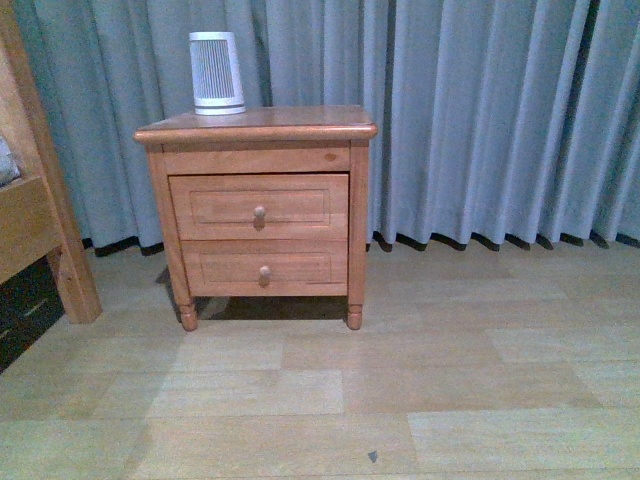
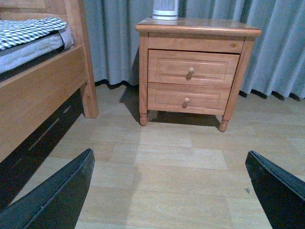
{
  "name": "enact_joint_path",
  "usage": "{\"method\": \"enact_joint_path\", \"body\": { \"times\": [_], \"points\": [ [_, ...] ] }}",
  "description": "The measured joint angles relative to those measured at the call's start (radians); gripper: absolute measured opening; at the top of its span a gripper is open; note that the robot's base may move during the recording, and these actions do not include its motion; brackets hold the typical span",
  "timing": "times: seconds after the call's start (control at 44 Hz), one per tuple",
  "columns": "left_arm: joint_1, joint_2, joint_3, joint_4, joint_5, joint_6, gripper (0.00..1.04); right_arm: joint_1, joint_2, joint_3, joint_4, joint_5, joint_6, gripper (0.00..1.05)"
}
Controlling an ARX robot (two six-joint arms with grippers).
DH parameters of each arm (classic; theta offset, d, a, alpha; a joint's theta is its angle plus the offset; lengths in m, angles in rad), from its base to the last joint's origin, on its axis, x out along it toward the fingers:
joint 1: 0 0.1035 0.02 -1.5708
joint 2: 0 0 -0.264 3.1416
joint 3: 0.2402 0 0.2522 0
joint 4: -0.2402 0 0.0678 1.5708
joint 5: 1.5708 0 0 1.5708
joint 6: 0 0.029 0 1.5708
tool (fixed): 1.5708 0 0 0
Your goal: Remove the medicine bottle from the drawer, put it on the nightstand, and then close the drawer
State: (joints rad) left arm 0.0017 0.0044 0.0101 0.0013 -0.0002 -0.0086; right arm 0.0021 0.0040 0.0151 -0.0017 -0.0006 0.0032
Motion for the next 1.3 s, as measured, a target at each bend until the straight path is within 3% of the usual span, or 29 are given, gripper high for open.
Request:
{"method": "enact_joint_path", "body": {
  "times": [1.295],
  "points": [
    [0.000, 0.000, 0.000, 0.000, 0.000, 0.000, 0.98, 0.000, 0.000, 0.000, 0.000, 0.000, 0.000, 0.98]
  ]
}}
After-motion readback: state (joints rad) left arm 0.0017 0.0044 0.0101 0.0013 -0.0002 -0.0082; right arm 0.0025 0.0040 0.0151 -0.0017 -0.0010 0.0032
